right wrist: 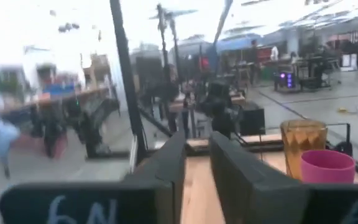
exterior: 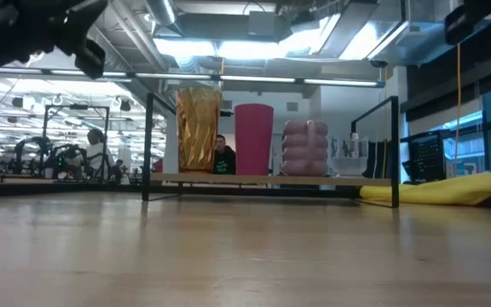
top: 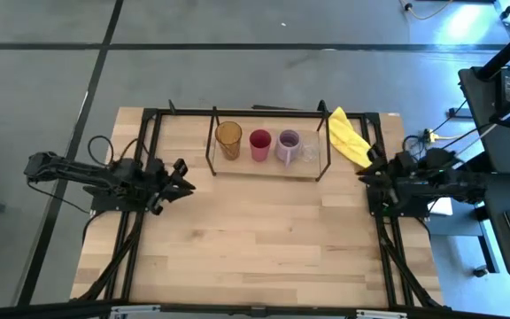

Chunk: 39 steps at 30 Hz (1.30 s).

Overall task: Stack small to large cups/mugs on shelf
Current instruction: Return to Home Position

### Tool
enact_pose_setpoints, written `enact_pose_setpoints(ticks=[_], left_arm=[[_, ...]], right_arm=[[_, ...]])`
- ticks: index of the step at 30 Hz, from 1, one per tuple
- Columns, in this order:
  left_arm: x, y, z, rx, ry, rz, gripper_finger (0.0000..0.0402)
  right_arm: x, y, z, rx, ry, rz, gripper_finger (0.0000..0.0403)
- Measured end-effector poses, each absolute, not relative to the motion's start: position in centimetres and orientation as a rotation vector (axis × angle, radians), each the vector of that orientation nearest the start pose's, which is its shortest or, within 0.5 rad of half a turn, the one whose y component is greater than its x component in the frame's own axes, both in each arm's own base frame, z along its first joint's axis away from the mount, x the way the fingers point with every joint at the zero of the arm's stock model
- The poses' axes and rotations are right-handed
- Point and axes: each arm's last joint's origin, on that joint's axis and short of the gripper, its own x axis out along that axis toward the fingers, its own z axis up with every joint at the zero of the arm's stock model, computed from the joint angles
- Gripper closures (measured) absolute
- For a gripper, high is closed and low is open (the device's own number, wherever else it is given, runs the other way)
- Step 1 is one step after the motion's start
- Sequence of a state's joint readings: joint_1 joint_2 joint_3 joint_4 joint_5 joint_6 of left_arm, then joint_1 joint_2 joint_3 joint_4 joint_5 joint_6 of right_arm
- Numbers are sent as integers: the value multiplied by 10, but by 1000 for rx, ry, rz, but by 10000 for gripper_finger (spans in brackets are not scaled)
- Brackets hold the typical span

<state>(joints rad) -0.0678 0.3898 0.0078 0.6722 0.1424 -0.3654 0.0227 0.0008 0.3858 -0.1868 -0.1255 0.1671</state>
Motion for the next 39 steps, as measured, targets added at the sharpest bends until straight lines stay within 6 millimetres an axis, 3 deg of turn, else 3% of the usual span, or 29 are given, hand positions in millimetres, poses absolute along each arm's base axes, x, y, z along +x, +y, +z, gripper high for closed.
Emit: enact_pose_setpoints(ticks=[5,12,17,26,29,39], left_arm=[[119,-13,180,-301,-79,-260,335],[119,-12,153,-378,189,-154,335],[118,-8,149,-358,208,-11,335],[118,-6,146,-212,235,27,335],[117,-6,143,-208,269,29,335],[117,-6,143,-207,267,28,335]], right_arm=[[71,7,245,-25,-117,192,328],[87,8,205,54,-126,241,328],[95,8,181,107,-149,237,328],[96,3,177,71,-110,184,328],[97,3,171,94,-37,177,328],[97,3,170,96,-29,174,328]])
